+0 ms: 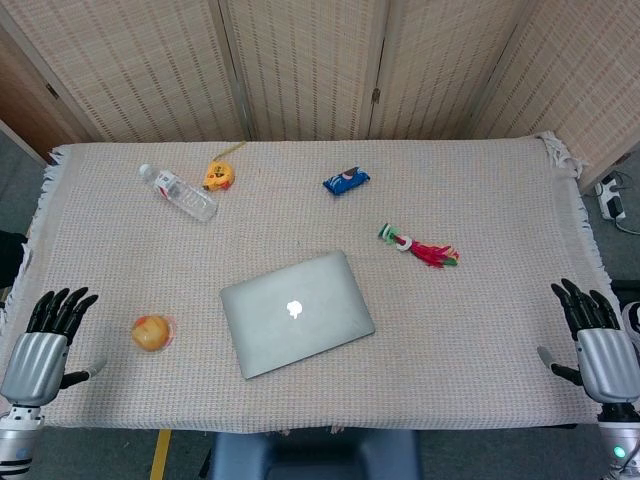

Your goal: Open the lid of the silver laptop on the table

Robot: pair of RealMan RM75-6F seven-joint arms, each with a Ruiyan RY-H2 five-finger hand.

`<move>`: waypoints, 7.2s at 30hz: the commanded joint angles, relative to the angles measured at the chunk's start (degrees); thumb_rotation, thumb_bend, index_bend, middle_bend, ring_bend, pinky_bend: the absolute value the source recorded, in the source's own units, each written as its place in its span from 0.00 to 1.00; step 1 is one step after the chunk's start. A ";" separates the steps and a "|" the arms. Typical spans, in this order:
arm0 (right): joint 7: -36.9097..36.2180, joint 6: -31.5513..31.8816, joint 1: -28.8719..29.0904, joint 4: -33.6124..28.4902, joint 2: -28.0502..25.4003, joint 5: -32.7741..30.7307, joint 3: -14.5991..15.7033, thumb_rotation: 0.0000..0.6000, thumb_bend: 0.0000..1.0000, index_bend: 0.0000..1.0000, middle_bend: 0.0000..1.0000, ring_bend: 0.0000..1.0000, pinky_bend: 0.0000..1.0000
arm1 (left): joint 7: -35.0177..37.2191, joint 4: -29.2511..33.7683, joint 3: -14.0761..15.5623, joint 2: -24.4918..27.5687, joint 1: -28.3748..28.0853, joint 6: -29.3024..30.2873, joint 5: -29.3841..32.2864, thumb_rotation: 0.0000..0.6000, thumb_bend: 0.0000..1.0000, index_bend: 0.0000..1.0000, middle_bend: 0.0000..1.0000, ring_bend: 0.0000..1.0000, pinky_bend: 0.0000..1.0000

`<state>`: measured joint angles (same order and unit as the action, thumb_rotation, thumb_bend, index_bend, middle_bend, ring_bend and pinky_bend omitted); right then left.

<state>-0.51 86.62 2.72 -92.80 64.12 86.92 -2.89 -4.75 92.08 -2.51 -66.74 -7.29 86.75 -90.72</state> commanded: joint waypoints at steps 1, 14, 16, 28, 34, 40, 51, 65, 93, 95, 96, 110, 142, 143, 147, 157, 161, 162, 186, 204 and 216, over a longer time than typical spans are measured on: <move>-0.10 0.10 0.01 0.20 0.16 0.03 -0.09 1.00 0.28 0.04 0.07 0.13 0.07 | -0.23 0.21 0.09 0.09 -0.14 -0.37 0.25 1.00 0.19 0.17 0.12 0.07 0.00; -0.18 -2.98 2.98 1.30 1.20 2.02 -0.51 1.00 0.27 0.04 0.07 0.13 0.07 | -1.00 0.93 -0.17 0.08 -0.61 -0.64 0.52 1.00 0.19 0.16 0.12 0.07 0.00; 0.24 -5.29 4.89 1.49 1.78 2.49 -0.84 1.00 0.27 0.03 0.07 0.13 0.07 | -0.93 1.04 -0.08 0.09 -0.69 -0.64 0.28 1.00 0.19 0.16 0.12 0.07 0.00; 3.88 -22.54 19.41 5.42 11.48 1.31 -4.29 1.00 0.28 0.00 0.04 0.11 0.02 | -0.81 1.04 0.42 0.20 -0.12 -0.17 0.39 1.00 0.19 0.16 0.12 0.07 0.00; 5.61 -28.82 25.49 9.86 18.34 -0.75 -5.68 1.00 0.28 0.00 0.00 0.01 0.00 | -0.31 1.10 0.42 0.45 -0.14 -0.28 0.55 1.00 0.19 0.16 0.12 0.07 0.00; 5.92 -31.21 29.42 16.24 25.30 -2.31 -6.58 1.00 0.17 0.00 0.00 0.00 0.00 | 0.28 0.83 0.44 0.70 -0.17 -0.45 0.69 1.00 0.19 0.16 0.12 0.07 0.00; 4.51 -33.82 33.30 25.16 31.54 -4.39 -6.39 1.00 0.14 0.00 0.00 0.00 0.00 | 0.60 0.28 0.70 0.41 -0.18 -1.12 1.17 1.00 0.19 0.16 0.12 0.07 0.00; 2.50 -33.07 35.61 31.18 35.81 -3.16 -4.66 1.00 0.14 0.00 0.00 0.00 0.00 | 0.71 -0.13 0.87 0.13 -0.19 -1.62 1.62 1.00 0.19 0.15 0.12 0.07 0.00; 8.32 -31.60 41.58 26.78 42.24 2.05 -2.94 1.00 0.14 0.00 0.00 0.00 0.00 | 2.18 -2.22 1.31 -0.69 0.23 -1.86 2.09 1.00 0.19 0.15 0.12 0.07 0.00; 9.24 -31.57 42.04 26.12 42.52 2.35 -2.90 1.00 0.14 0.00 0.00 0.00 0.00 | 2.26 -2.34 1.29 -0.75 0.12 -1.85 1.87 1.00 0.19 0.15 0.12 0.07 0.00; 9.90 -31.37 42.12 25.56 42.28 2.51 -2.84 1.00 0.14 0.00 0.00 0.00 0.00 | 2.40 -2.35 1.28 -0.70 0.03 -1.88 1.72 1.00 0.19 0.15 0.12 0.07 0.00; 19.71 -20.98 33.04 2.28 20.04 -0.83 -2.47 1.00 0.14 0.00 0.00 0.00 0.00 | 4.25 -0.61 -0.25 -0.77 -6.99 -6.39 -4.31 1.00 0.19 0.15 0.12 0.07 0.00; 13.55 -18.77 24.78 0.45 10.89 -5.42 -1.03 1.00 0.14 0.00 0.00 0.00 0.00 | -9.87 -5.12 -2.71 -21.53 -28.83 -32.18 -0.05 1.00 0.18 0.10 0.11 0.05 0.00; 13.45 -18.91 24.80 0.57 10.99 -5.47 -1.07 1.00 0.14 0.00 0.00 0.00 0.00 | -10.33 -5.38 -2.62 -21.75 -28.91 -32.36 0.38 1.00 0.18 0.10 0.11 0.05 0.00; 13.12 -19.44 24.84 1.24 11.40 -5.67 -1.16 1.00 0.14 0.00 0.00 0.00 0.00 | -11.62 -6.49 -2.07 -22.46 -28.93 -32.51 1.85 1.00 0.18 0.10 0.11 0.05 0.00; 12.28 -20.46 24.93 2.47 12.30 -5.80 -1.28 1.00 0.14 0.00 0.00 0.00 0.00 | -13.05 -10.00 -0.39 -23.82 -28.88 -33.42 5.02 1.00 0.18 0.10 0.11 0.05 0.00; 12.10 -20.73 24.93 2.72 12.49 -5.79 -1.28 1.00 0.14 0.00 0.00 0.00 0.00 | -12.79 -10.62 0.02 -24.11 -28.86 -33.30 5.62 1.00 0.18 0.10 0.11 0.05 0.00; 12.06 -20.78 24.92 2.80 12.58 -5.77 -1.27 1.00 0.14 0.00 0.00 0.00 0.00 | -12.66 -10.92 0.03 -24.26 -28.87 -33.20 5.79 1.00 0.18 0.10 0.11 0.05 0.00; 11.73 -20.28 24.14 2.78 12.69 -4.91 -1.08 1.00 0.14 0.00 0.00 0.00 0.00 | -7.97 -15.36 -0.03 -25.60 -28.22 -29.92 7.69 1.00 0.23 0.14 0.11 0.05 0.00; 4.75 -17.35 22.31 0.46 11.20 2.35 2.33 1.00 0.14 0.00 0.00 0.00 0.00 | 5.66 -29.22 -3.23 -35.29 -27.13 -16.16 2.27 1.00 0.46 0.19 0.16 0.08 0.00; -10.68 -23.34 26.33 0.50 9.28 12.24 8.72 1.00 0.85 0.00 0.15 0.16 0.11 | 7.66 -35.08 -8.13 -39.80 -30.85 -15.31 3.93 1.00 0.48 0.19 0.16 0.07 0.00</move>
<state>-8.79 65.73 27.35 -92.38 73.79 97.32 4.31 3.00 57.07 -10.53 -106.47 -38.04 71.54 -86.90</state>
